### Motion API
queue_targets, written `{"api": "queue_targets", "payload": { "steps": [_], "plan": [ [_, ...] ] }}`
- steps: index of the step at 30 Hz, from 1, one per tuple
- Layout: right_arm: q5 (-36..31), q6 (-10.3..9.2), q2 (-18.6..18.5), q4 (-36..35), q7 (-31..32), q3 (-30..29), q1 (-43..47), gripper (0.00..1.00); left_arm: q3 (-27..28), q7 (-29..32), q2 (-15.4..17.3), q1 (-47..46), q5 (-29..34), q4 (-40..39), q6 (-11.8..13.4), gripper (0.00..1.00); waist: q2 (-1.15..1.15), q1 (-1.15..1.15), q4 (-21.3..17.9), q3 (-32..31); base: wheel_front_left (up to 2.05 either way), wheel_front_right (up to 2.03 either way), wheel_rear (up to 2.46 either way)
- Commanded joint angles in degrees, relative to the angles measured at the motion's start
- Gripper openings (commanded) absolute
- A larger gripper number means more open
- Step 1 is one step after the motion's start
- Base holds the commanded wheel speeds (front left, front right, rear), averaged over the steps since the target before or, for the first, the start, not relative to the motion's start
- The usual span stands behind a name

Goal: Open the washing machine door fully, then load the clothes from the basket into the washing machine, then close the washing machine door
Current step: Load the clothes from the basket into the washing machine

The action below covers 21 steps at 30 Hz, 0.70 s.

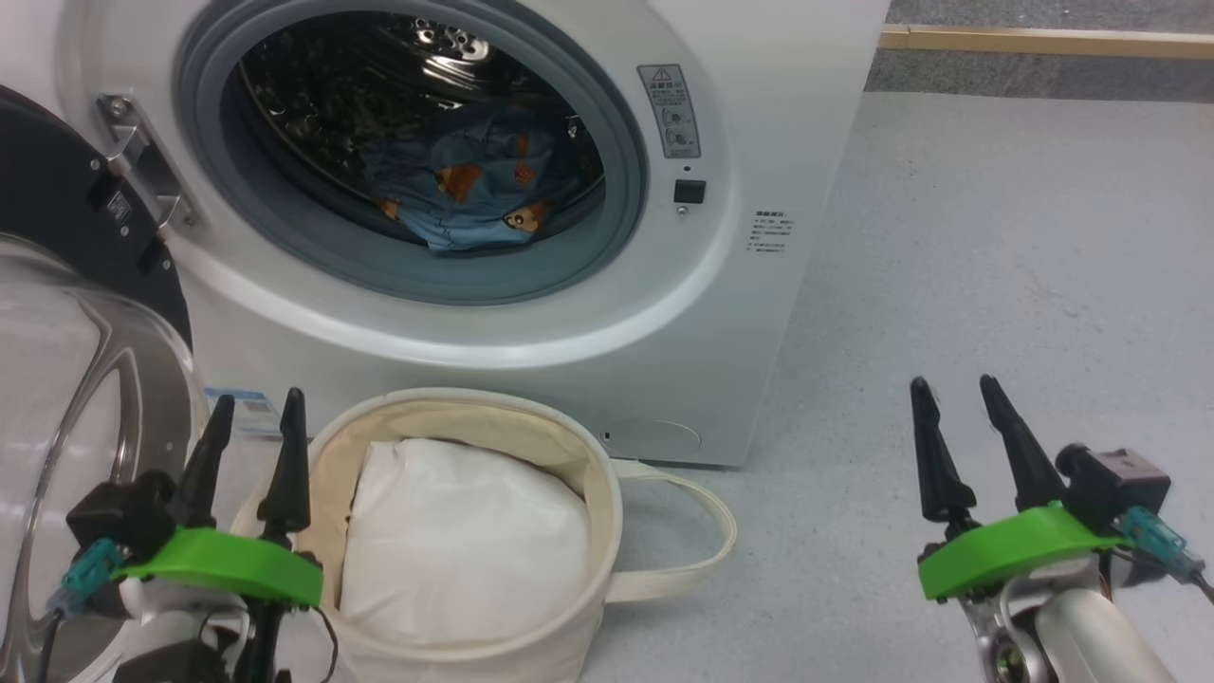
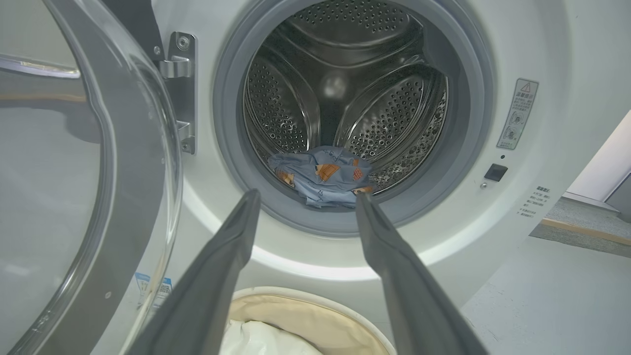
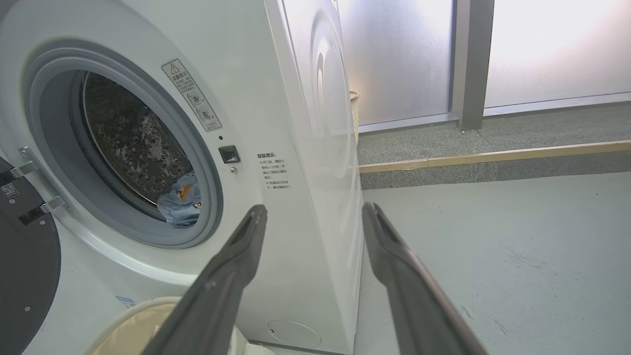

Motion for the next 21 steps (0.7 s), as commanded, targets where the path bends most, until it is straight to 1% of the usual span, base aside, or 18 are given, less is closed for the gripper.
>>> {"api": "queue_targets", "payload": {
  "steps": [1, 14, 21],
  "plan": [
    [-0.4, 0.01, -0.63, -1.41, -0.7, 0.25, -0.35, 1.0, 2.1, -0.67, 1.21, -0.91, 0.36, -2.1, -0.33, 1.0, 0.0, 0.0, -0.12, -0.05, 0.0, 0.0, 0.0],
    [-0.99, 0.01, -0.78, -1.69, -0.7, -1.22, -0.12, 1.0, 2.94, -0.68, 0.79, -0.22, 0.38, -2.17, -0.33, 1.0, 0.0, 0.0, -1.47, -0.11, 0.0, 0.0, 0.0],
    [-0.79, 0.01, -0.37, -2.09, -0.7, -0.2, -0.86, 1.0, 1.04, -0.68, 0.94, -2.63, 0.61, 0.99, -0.33, 1.0, 0.0, 0.0, -3.04, 2.24, 0.0, 0.0, 0.0]
  ]
}}
